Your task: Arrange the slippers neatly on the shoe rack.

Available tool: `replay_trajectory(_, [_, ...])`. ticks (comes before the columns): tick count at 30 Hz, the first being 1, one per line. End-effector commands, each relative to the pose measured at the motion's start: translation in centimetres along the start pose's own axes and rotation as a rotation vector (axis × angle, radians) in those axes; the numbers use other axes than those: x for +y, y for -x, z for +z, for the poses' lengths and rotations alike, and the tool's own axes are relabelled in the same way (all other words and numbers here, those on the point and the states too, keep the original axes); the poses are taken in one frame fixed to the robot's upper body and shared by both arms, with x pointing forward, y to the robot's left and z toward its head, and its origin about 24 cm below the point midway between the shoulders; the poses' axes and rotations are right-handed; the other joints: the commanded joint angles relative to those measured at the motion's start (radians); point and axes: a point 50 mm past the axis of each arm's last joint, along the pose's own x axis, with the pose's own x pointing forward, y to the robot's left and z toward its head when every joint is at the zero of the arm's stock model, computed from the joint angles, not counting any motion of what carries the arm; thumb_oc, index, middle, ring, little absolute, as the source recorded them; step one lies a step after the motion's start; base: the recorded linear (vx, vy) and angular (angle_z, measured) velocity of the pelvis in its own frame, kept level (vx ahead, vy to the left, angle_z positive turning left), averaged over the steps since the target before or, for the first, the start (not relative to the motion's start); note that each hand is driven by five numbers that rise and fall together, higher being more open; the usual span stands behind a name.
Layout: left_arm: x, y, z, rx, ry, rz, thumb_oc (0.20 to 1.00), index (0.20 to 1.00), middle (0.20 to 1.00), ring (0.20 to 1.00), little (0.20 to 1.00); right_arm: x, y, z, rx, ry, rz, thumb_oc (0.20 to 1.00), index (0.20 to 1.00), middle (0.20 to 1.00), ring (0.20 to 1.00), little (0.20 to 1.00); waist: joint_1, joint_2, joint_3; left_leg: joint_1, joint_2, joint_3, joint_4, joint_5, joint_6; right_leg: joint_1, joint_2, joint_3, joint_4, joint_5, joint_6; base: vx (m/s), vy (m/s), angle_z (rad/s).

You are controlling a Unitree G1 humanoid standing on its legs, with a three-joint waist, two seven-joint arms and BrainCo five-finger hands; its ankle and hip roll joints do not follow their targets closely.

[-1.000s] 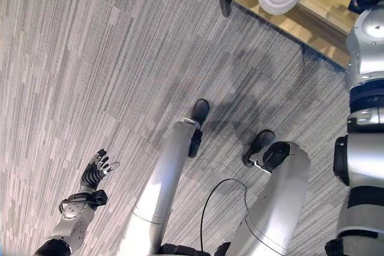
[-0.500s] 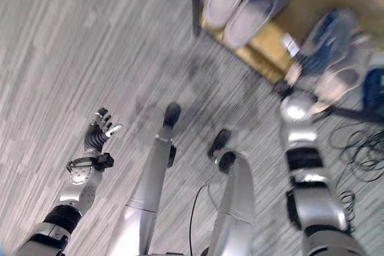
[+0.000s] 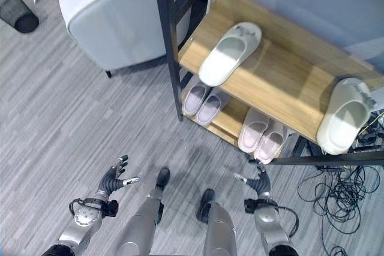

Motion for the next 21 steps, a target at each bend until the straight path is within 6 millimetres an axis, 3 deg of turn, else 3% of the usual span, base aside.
replay_trajectory(1, [-0.9,-0.4,2.6,-0.124,-0.035,-0.108,1.000,1.000,1.000,1.000,1.000,-0.9,-0.2,0.2,-0.024,0.067,0.054,1.000,1.000,1.000,1.000,1.000,-0.025,0.018,0.034,0.085,0.036,0.014,-0.003,-0.083,-0.039,0.162,-0.006,0.018,-0.237,0.155,0.089,0.20,-0.040,-0.16])
replay_trajectory(8, [-3.2,-1.2,5.7,-0.240,-0.039,-0.222,1.000,1.000,1.000,1.000,1.000,-0.5,1.0,-2.0,0.065,0.101,0.111,1.000,1.000,1.000,1.000,1.000,-0.059,0.035,-0.040,0.268,0.054,0.063,-0.091,-0.103,-0.033,0.303,0.002,0.050,-0.317,0.169,0.106,0.15,-0.043,-0.27])
replay_trajectory(11, [-4.2,-0.9,10.5,-0.431,-0.032,-0.322,1.000,1.000,1.000,1.000,1.000,-0.5,2.0,-3.7,0.131,0.122,0.137,1.000,1.000,1.000,1.000,1.000,-0.076,0.052,-0.085,0.351,0.058,0.086,-0.154,-0.104,-0.030,0.364,0.008,0.065,-0.373,0.184,0.115,0.12,-0.045,-0.34])
replay_trajectory(12, [-4.2,-0.8,10.5,-0.430,-0.032,-0.322,1.000,1.000,1.000,1.000,1.000,-0.5,2.0,-3.7,0.131,0.123,0.137,1.000,1.000,1.000,1.000,1.000,-0.075,0.052,-0.083,0.355,0.059,0.087,-0.158,-0.103,-0.030,0.367,0.008,0.066,-0.375,0.185,0.115,0.13,-0.055,-0.32])
replay_trajectory(13, [-4.7,-0.9,12.0,-0.495,-0.063,-0.342,1.000,1.000,1.000,1.000,1.000,-0.2,2.4,-4.3,0.156,0.128,0.152,1.000,1.000,1.000,1.000,1.000,-0.084,0.059,-0.100,0.381,0.061,0.100,-0.179,-0.102,-0.031,0.385,0.012,0.075,-0.397,0.192,0.118,0.06,-0.019,-0.29])
replay_trajectory(16, [-4.9,-1.1,12.2,-0.502,-0.089,-0.348,1.000,1.000,1.000,1.000,1.000,-0.1,2.4,-4.3,0.158,0.132,0.162,1.000,1.000,1.000,1.000,1.000,-0.086,0.061,-0.104,0.394,0.063,0.108,-0.188,-0.100,-0.030,0.396,0.013,0.079,-0.406,0.196,0.118,0.04,-0.034,-0.24])
replay_trajectory(17, [-5.8,-2.5,12.0,-0.481,-0.293,-0.349,1.000,1.000,1.000,1.000,1.000,0.0,2.4,-4.0,0.143,0.160,0.197,1.000,1.000,1.000,1.000,1.000,-0.110,0.072,-0.117,0.412,0.060,0.123,-0.190,-0.100,-0.025,0.398,0.013,0.104,-0.409,0.206,0.118,0.03,-0.011,-0.16])
replay_trajectory(21, [-6.4,-3.7,11.3,-0.423,-0.285,-0.309,1.000,1.000,1.000,1.000,1.000,-0.4,2.4,-4.0,0.147,0.190,0.210,1.000,1.000,1.000,1.000,1.000,-0.131,0.085,-0.122,0.440,0.058,0.147,-0.191,-0.116,-0.017,0.404,0.010,0.136,-0.410,0.208,0.117,0.05,-0.006,-0.27])
